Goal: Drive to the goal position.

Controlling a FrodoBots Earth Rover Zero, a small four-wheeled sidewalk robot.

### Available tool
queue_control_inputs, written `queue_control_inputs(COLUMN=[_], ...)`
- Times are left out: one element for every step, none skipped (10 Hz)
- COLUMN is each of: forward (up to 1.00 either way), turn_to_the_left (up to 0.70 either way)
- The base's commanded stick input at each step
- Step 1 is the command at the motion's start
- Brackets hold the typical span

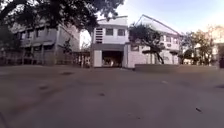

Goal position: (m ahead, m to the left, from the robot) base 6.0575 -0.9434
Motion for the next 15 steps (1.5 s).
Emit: queue_control_inputs(forward=[0.85,0.85,0.85,0.85,0.85,0.85,0.85,0.85,0.85,0.85,0.85,0.85,0.85,0.85,0.85], turn_to_the_left=[0.0,0.0,0.0,0.0,0.0,0.0,0.0,0.0,0.0,0.0,0.0,0.0,0.0,0.0,0.0])
